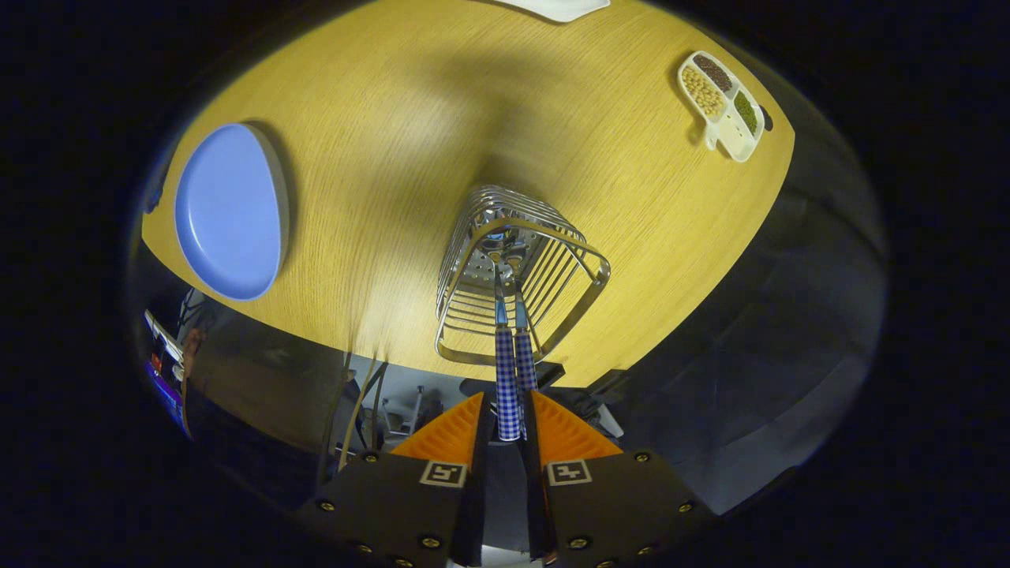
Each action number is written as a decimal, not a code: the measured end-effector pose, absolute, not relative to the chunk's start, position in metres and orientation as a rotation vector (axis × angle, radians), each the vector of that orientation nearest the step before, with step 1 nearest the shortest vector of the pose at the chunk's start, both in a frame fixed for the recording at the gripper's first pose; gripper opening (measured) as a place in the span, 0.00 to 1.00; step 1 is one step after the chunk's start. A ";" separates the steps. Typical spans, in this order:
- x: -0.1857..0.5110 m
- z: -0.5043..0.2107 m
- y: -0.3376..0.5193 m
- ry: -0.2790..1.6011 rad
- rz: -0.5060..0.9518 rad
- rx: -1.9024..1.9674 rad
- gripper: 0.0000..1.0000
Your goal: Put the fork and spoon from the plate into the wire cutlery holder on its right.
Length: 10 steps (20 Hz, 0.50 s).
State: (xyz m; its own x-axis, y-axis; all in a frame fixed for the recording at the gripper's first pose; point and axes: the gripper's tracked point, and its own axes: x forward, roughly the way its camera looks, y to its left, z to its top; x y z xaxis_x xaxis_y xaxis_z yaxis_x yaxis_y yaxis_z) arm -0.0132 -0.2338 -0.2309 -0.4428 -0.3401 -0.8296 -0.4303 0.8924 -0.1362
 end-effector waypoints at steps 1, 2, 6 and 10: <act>-0.014 -0.228 -0.231 2.038 0.115 -0.534 0.23; -0.011 -0.223 -0.230 1.996 0.113 -0.513 0.23; -0.006 -0.202 -0.207 1.755 0.107 -0.417 0.23; 0.014 -0.165 -0.144 1.235 0.179 -0.278 0.22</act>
State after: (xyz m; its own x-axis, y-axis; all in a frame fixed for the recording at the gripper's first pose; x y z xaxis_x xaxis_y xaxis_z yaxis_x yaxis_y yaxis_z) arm 0.0135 -0.1444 -0.1649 0.3218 -0.0153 -0.9467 -0.2836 0.9524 -0.1118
